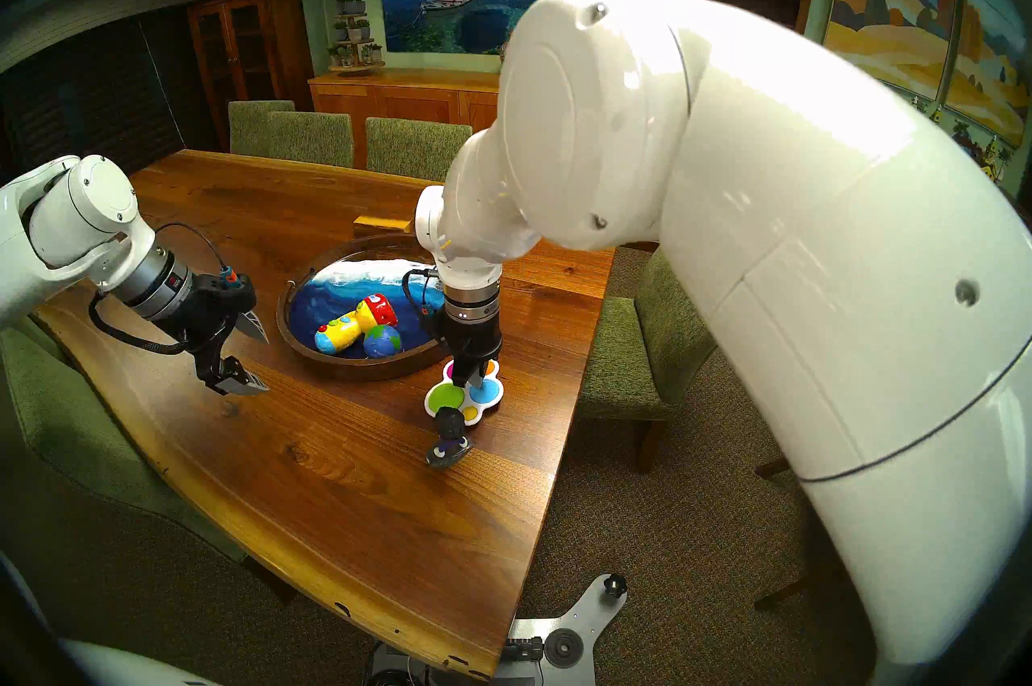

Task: Put toys in center tray

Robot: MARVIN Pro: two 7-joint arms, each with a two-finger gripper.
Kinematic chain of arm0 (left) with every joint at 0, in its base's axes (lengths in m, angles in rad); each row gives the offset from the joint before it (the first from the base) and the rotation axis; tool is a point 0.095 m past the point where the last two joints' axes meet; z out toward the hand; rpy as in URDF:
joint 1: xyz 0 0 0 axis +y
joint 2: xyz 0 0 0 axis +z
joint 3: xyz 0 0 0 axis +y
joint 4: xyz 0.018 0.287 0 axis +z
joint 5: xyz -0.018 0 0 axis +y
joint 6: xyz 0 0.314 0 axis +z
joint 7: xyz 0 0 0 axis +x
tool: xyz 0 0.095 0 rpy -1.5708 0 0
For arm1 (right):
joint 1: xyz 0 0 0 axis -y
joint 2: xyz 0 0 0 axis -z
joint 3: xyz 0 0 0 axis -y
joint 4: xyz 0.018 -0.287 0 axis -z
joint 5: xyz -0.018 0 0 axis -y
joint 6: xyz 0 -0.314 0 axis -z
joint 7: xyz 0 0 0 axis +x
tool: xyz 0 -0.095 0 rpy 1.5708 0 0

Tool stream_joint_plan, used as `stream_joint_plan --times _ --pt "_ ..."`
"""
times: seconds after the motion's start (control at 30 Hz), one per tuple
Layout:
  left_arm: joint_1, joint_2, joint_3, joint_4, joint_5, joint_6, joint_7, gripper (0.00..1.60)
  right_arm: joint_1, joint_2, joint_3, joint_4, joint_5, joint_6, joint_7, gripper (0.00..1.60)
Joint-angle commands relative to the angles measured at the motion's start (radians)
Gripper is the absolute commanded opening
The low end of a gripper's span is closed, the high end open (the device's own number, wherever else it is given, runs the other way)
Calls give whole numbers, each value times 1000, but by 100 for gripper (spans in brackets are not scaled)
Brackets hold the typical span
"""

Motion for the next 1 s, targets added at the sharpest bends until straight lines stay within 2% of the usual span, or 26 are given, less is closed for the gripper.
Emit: stream_joint_plan --times 0.0,0.13,0.2,0.5,0.77,0.8,0.97 --pt "-28 1 -26 0 0 -1 1 160 113 1 6 4 -1 10 3 0" --pt "-28 1 -25 0 0 -1 1 160 133 7 6 11 -4 16 7 0" --pt "-27 1 -25 0 0 -1 2 160 167 9 7 4 -7 19 18 0" --pt "-28 1 -25 0 -1 -1 2 160 191 -21 -11 47 -51 44 56 0" --pt "-28 1 -26 0 -1 -1 1 160 115 -60 -31 177 -88 44 94 0" --pt "-28 1 -26 0 -1 -1 1 160 117 -61 -27 169 -84 37 82 0" --pt "-28 1 -25 0 -1 -1 2 160 57 -67 -31 243 -87 20 68 0"
